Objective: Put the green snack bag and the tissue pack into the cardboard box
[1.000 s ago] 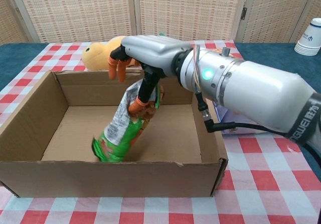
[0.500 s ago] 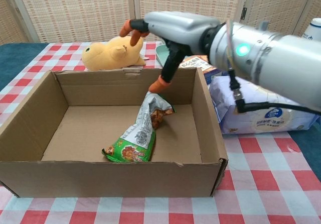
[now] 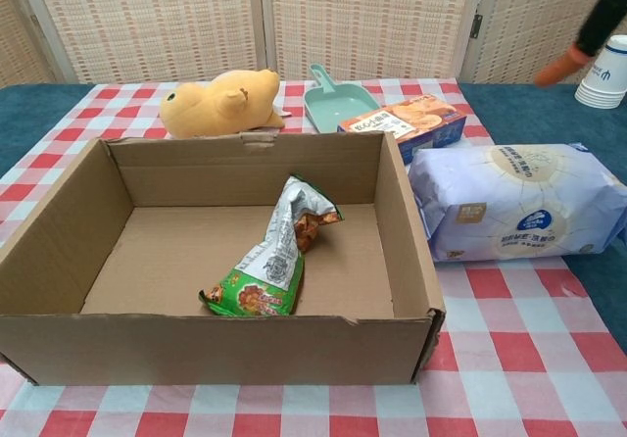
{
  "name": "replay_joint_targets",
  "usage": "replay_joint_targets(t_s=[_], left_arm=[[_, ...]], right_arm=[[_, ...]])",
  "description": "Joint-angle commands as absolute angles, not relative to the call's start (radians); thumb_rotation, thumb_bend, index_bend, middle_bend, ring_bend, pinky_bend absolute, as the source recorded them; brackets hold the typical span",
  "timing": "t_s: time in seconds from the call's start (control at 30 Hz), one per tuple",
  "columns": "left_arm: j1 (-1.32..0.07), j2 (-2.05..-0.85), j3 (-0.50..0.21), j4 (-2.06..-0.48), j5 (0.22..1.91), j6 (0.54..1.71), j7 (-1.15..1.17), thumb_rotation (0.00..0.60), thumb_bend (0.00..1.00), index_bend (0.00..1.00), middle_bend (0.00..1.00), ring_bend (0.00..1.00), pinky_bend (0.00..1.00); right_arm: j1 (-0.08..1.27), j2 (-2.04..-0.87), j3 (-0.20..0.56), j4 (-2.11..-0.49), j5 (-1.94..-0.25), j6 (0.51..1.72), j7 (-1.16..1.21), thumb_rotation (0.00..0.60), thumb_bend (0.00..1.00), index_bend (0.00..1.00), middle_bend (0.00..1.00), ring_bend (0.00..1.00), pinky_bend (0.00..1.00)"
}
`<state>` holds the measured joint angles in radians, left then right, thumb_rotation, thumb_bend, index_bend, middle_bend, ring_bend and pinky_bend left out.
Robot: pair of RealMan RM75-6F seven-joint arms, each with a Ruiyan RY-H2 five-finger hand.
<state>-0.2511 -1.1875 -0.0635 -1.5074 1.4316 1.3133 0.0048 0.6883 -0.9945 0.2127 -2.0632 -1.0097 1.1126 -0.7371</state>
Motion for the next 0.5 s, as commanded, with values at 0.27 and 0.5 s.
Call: replay_joint_targets(t_s=[0.27,0.5], left_arm=[[-0.251,-1.19,-0.062,-1.51,1.43,1.314,0.015,0.6,0.19,0.07,0.01,0.0,0.22],[-0.253,-1.193,-0.063,-1.509,1.428,1.31,0.02,0.6,0.19,0.07,0.01,0.0,0.22]], right_arm=[[0.58,-0.941,0.096,-1.924,-1.022,1.044,-0.551,0.6,0.0,0.12,0.17,0.0,0.07],[0.579,-0.98,0.061,-1.833,-1.066,0.962,-0.47,0.6,0.0,0.01,0.14,0.0,0.07]])
